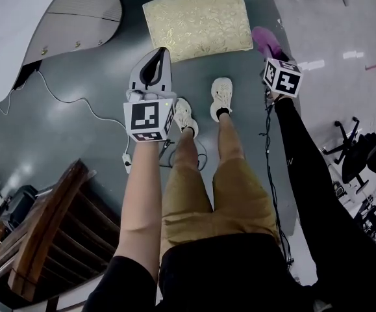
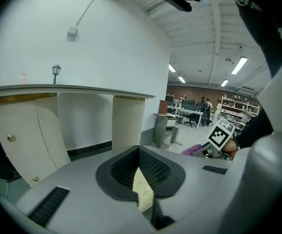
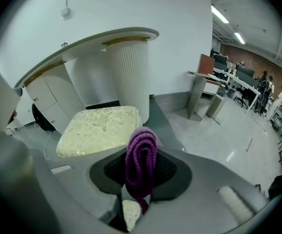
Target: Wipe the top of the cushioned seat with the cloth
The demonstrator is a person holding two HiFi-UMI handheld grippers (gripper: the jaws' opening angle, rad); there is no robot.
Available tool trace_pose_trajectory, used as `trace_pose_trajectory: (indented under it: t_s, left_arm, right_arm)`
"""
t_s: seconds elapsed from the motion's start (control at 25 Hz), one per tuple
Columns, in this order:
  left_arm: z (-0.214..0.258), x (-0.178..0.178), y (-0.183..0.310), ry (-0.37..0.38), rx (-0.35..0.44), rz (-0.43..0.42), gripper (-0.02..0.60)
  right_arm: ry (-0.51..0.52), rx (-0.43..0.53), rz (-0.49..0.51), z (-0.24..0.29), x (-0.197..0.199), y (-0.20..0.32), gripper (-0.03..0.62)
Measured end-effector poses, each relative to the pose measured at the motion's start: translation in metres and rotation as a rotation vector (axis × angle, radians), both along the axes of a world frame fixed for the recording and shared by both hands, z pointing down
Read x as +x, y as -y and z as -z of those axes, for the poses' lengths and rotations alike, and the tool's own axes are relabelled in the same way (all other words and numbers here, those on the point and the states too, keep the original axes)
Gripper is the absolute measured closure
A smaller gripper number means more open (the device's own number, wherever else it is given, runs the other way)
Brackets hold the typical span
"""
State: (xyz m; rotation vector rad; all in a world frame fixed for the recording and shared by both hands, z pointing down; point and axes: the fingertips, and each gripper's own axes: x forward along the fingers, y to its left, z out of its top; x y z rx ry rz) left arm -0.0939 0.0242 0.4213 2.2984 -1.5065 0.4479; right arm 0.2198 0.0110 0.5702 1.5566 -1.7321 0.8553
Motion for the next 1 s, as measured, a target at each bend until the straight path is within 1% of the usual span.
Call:
trace_pose_trajectory:
  t_s: [0.16, 0.28, 0.4, 0.52, 0.6, 0.68, 0.8, 0.88, 1.0]
  left_arm:
    - [0.004, -0.029, -0.014, 0.01, 0.003, 0.006, 0.575]
    - [0.008, -0.052, -0.022, 0.019, 0.004, 0.017, 0.575]
    - [0.009, -0.073, -0.03, 0.025, 0.007, 0.032, 0.575]
    - [0.011, -0.092, -0.039, 0.023, 0.011, 0.056, 0.575]
    - [0.011, -0.103, -0.044, 0.019, 0.012, 0.076, 0.575]
    - [0.008, -0.112, -0.048, 0.014, 0.009, 0.094, 0.575]
    - [0.003, -0.123, -0.054, 0.013, -0.002, 0.123, 0.575]
    - [0.001, -0.127, -0.057, 0.012, -0.007, 0.136, 0.575]
    - [-0.003, -0.127, -0.057, 0.012, -0.013, 0.142, 0.575]
  right_arm:
    - [0.119, 0.044, 0.044, 0.014, -0.078, -0.015, 0.511]
    - [0.204, 0.047, 0.133, 0.016, -0.153, -0.03, 0.511]
    - [0.283, 0.017, 0.229, 0.013, -0.228, -0.046, 0.511]
    - [0.366, -0.039, 0.306, 0.007, -0.299, -0.067, 0.511]
    - [0.376, -0.056, 0.362, -0.001, -0.336, -0.078, 0.511]
    - [0.361, -0.067, 0.392, -0.017, -0.36, -0.08, 0.511]
    - [0.309, -0.111, 0.407, -0.043, -0.373, -0.081, 0.511]
    - [0.276, -0.131, 0.416, -0.053, -0.371, -0.079, 0.511]
    - [0.234, -0.144, 0.42, -0.061, -0.355, -0.072, 0.511]
